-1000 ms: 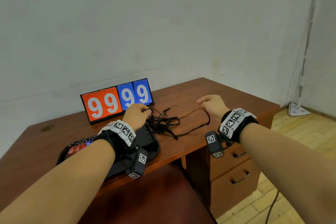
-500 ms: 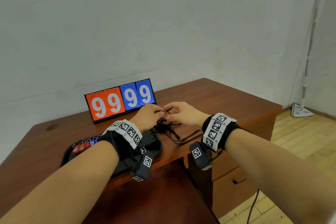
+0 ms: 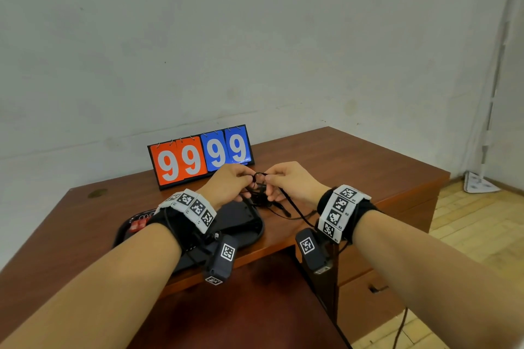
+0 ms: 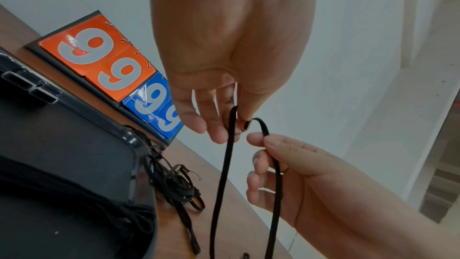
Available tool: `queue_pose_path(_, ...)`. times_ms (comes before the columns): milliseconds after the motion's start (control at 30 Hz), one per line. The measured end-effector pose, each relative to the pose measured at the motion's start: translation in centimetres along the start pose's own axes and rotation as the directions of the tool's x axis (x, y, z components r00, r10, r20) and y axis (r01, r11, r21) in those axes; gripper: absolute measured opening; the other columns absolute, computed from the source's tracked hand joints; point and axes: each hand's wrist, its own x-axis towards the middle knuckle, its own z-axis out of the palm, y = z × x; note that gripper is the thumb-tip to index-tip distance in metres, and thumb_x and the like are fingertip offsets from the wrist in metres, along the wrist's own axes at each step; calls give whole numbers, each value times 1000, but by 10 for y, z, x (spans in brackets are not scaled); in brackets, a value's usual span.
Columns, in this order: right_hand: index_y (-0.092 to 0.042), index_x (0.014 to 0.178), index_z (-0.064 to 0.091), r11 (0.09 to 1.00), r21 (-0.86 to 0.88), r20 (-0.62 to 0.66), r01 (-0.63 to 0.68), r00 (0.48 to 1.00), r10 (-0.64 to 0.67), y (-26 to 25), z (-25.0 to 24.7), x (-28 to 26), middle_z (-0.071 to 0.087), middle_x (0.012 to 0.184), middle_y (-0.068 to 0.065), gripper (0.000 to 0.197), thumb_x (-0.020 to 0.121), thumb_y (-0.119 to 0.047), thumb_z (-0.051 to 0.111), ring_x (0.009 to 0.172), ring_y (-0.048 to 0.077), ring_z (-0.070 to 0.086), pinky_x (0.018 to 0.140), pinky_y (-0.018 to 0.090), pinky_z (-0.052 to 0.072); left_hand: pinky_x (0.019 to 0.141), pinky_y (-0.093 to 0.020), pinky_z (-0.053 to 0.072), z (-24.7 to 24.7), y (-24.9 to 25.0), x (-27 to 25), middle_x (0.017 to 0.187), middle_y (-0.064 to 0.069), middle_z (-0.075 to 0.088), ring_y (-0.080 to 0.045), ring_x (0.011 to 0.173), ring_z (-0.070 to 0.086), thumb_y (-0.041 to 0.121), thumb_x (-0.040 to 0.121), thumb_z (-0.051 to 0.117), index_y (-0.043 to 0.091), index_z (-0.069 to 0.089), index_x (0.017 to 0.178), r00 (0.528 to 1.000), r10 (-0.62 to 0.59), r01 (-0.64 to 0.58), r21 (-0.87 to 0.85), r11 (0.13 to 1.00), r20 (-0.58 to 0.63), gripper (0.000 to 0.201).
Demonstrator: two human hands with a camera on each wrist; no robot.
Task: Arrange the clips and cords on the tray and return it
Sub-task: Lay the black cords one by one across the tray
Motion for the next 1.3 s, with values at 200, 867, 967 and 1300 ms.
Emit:
queue_pose_path(200, -7, 106, 68, 999, 43, -22, -32, 999, 33, -8, 12, 2, 71, 81, 9, 19, 98, -19, 55, 72, 20, 70, 75, 33, 58, 74, -28, 52, -9, -2, -10, 92, -3, 71, -13, 80, 67, 18, 102, 48, 20, 66, 111, 1000, -8, 8, -2, 1000, -22, 20)
queue_pose_path(867, -6, 104, 71, 997, 72, -5, 7, 1000, -7, -41, 63, 7, 72, 83, 8, 18, 94, -10, 57, 71, 12, 67, 64, 25, 54, 74, -30, 55, -45, -17, -49, 92, -8, 75, -16, 76, 70, 24, 101, 53, 16, 67, 107, 995, -83, 73, -160, 984, -54, 17)
queue_pose_path(967, -10, 104, 72, 1000, 3, 13, 27, 1000, -27, -47, 69, 6, 69, 82, 6, 21, 92, -5, 56, 71, 11, 64, 70, 28, 56, 70, -27, 55, -51, -20, -53, 89, -7, 76, -14, 75, 69, 18, 98, 58, 15, 68, 104, 993, -78, 64, -143, 988, -92, 12)
queue_pose_path(1300, -18, 112, 68, 997, -47, 66, 63, 996, -60, -63, 89, 2, 70, 107, -1, 23, 93, -29, 61, 103, 13, 64, 86, 27, 49, 70, -29, 59, -75, -31, -65, 89, -18, 73, -17, 71, 70, 1, 85, 71, 6, 68, 97, 981, -27, 9, -93, 996, -194, 13)
